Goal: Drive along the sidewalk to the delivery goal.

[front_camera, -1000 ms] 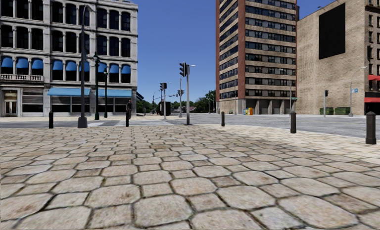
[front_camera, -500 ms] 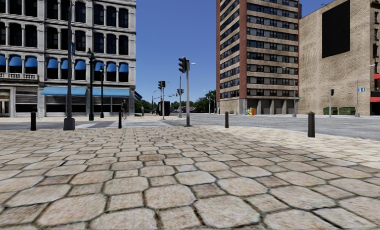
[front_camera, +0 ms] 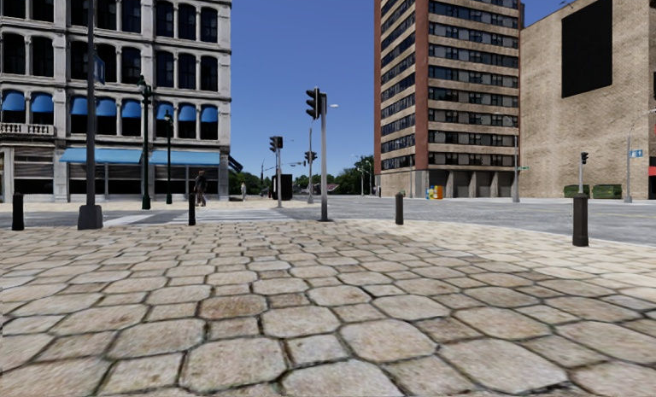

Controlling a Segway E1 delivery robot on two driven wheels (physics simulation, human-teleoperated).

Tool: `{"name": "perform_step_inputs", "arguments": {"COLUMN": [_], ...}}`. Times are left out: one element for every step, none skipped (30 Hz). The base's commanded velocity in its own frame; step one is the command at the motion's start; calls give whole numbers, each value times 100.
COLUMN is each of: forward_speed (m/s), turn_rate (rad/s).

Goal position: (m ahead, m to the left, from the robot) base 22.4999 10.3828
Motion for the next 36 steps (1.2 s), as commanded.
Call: {"name": "perform_step_inputs", "arguments": {"forward_speed": [191, 190, 190, 190, 190, 190, 190, 190, 190, 190, 190, 190, 190, 190, 190, 190, 190, 190, 190, 190, 190, 190, 190, 190, 190, 190, 190, 190, 190, 190, 190, 190, 190, 190, 190, 190], "turn_rate": [0, 0, 0, 0, 0, 0, 0, 0, 0, 0, 6, 6, 24, 35, 39, 39, 39, 40, 40, 40, 40, 44, 45, 46, 46, 47, 48, 48, 48, 48, 48, 38, 38, 34, 33, 33]}}
